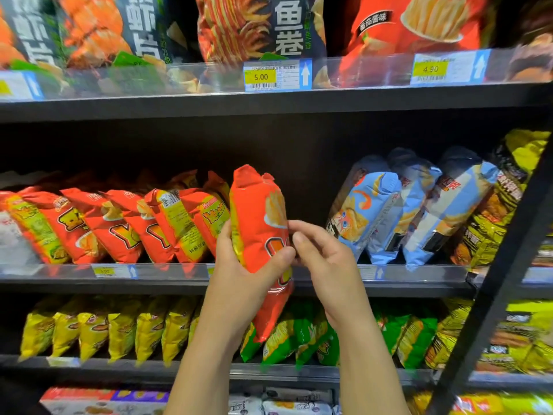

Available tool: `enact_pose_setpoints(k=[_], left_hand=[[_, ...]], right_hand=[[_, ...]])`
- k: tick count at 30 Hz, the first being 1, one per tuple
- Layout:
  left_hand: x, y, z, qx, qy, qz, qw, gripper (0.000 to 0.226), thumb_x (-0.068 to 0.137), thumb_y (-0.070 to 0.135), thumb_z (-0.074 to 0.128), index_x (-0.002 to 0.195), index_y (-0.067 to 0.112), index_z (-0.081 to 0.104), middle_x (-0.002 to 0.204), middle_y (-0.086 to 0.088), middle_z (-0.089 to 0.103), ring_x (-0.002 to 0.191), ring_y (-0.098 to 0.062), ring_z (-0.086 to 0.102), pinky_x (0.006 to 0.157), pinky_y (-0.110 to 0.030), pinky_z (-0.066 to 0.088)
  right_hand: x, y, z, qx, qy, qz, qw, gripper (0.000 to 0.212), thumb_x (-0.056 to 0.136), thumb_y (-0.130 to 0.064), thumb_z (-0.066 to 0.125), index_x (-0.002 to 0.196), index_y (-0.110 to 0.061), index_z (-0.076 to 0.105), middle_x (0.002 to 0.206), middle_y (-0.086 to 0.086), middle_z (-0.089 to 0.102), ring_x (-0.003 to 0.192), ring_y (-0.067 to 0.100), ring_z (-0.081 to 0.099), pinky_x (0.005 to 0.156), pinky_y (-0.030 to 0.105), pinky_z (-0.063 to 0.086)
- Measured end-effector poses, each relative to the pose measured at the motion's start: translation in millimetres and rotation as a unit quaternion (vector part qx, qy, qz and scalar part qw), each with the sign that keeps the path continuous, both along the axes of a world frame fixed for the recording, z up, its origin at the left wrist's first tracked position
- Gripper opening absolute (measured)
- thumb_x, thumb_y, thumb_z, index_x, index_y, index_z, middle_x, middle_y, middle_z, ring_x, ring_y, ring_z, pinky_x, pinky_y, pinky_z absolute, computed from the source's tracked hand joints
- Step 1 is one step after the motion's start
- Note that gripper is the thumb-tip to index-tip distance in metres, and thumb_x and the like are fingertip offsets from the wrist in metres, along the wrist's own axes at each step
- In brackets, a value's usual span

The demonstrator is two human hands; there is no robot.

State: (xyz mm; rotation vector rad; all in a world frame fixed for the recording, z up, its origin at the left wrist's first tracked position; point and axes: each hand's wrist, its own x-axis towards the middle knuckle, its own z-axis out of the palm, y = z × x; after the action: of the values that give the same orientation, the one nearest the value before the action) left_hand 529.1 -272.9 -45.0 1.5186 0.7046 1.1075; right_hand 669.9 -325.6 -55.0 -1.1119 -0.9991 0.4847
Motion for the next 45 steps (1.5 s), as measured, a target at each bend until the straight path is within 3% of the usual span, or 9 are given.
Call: enact_pose_setpoints(k=[3,9,14,20,26,31,35,41,45], left_hand=[[-2.7,-1.4,1.5,-0.086,-0.073,-0.037,0.993,0.087,0.073,0.034,0.095,0.145,0.035,0.046,0.120,-0.004,0.077,0.105,-0.030,0.078,0.085,-0.061,0.063],[-10.3,1.5,-0.4,-0.162,-0.153,-0.148,0.964,0.057,0.083,0.023,0.071,0.139,0.022,0.062,0.124,-0.019,0.075,0.109,-0.042,0.075,0.082,-0.054,0.064],[-12.8,9.9,-6.0,-0.158,-0.116,-0.175,0.965,0.063,0.082,0.032,0.080,0.142,0.020,0.062,0.131,-0.022,0.071,0.118,-0.046,0.070,0.100,-0.066,0.054],[-21.7,20.2,-12.9,-0.101,-0.030,-0.165,0.981,0.073,0.072,0.037,0.087,0.139,0.024,0.061,0.130,-0.009,0.074,0.119,-0.030,0.072,0.094,-0.046,0.062],[-13.4,24.5,-8.9,-0.092,-0.007,-0.131,0.987,0.071,0.068,0.036,0.094,0.133,0.026,0.067,0.126,-0.006,0.076,0.117,-0.029,0.073,0.096,-0.052,0.059],[0.9,29.3,-1.4,-0.054,-0.019,-0.056,0.997,0.059,0.072,0.021,0.086,0.127,0.030,0.067,0.113,0.005,0.080,0.105,-0.013,0.077,0.082,-0.036,0.064],[22.5,42.1,2.8,-0.049,-0.058,0.006,0.997,0.064,0.072,0.025,0.088,0.131,0.030,0.063,0.114,0.009,0.078,0.103,-0.006,0.075,0.068,-0.020,0.061],[66.0,65.2,-0.7,-0.007,-0.066,0.118,0.991,0.061,0.079,0.021,0.092,0.127,0.037,0.058,0.118,0.007,0.073,0.105,-0.012,0.073,0.081,-0.036,0.064],[88.7,81.1,-13.5,0.055,0.027,0.222,0.973,0.070,0.066,0.062,0.086,0.127,0.044,0.055,0.121,0.008,0.070,0.108,-0.014,0.069,0.092,-0.048,0.061]], right_hand=[[1.7,-2.8,-0.8,0.021,0.004,-0.021,1.000,0.025,0.096,-0.013,0.074,0.116,-0.028,0.077,0.113,-0.003,0.078,0.106,0.014,0.073,0.086,0.026,0.059],[4.1,-8.4,1.0,-0.058,0.070,0.077,0.993,0.060,0.083,-0.052,0.084,0.135,-0.032,0.062,0.126,-0.006,0.075,0.116,0.016,0.073,0.094,0.039,0.061],[3.4,-14.0,4.5,-0.086,0.095,0.127,0.984,0.062,0.081,-0.051,0.075,0.136,-0.025,0.060,0.119,0.004,0.079,0.107,0.026,0.077,0.100,0.054,0.058],[10.3,-10.9,1.5,-0.072,0.053,0.049,0.995,0.057,0.084,-0.049,0.080,0.133,-0.027,0.063,0.121,-0.002,0.078,0.108,0.020,0.076,0.096,0.054,0.061],[18.4,-3.6,0.5,-0.082,0.022,0.024,0.996,0.070,0.078,-0.066,0.082,0.136,-0.036,0.060,0.125,-0.007,0.075,0.111,0.014,0.075,0.095,0.049,0.061],[37.6,-5.1,5.9,-0.056,0.036,-0.145,0.987,0.081,0.076,-0.068,0.072,0.144,-0.029,0.052,0.129,-0.015,0.063,0.114,-0.003,0.062,0.090,0.021,0.052],[61.2,-1.9,0.2,-0.061,0.026,-0.311,0.948,0.076,0.088,-0.054,0.077,0.148,-0.023,0.042,0.139,-0.005,0.051,0.125,0.012,0.056,0.096,0.029,0.047],[86.4,14.6,3.0,-0.136,-0.053,-0.392,0.908,0.093,0.087,-0.050,0.080,0.157,-0.016,0.029,0.152,0.008,0.039,0.145,0.027,0.035,0.109,0.049,0.042],[91.1,22.4,2.4,-0.157,-0.093,-0.414,0.892,0.095,0.086,-0.047,0.082,0.157,-0.013,0.029,0.153,0.013,0.039,0.146,0.032,0.034,0.109,0.052,0.043]])
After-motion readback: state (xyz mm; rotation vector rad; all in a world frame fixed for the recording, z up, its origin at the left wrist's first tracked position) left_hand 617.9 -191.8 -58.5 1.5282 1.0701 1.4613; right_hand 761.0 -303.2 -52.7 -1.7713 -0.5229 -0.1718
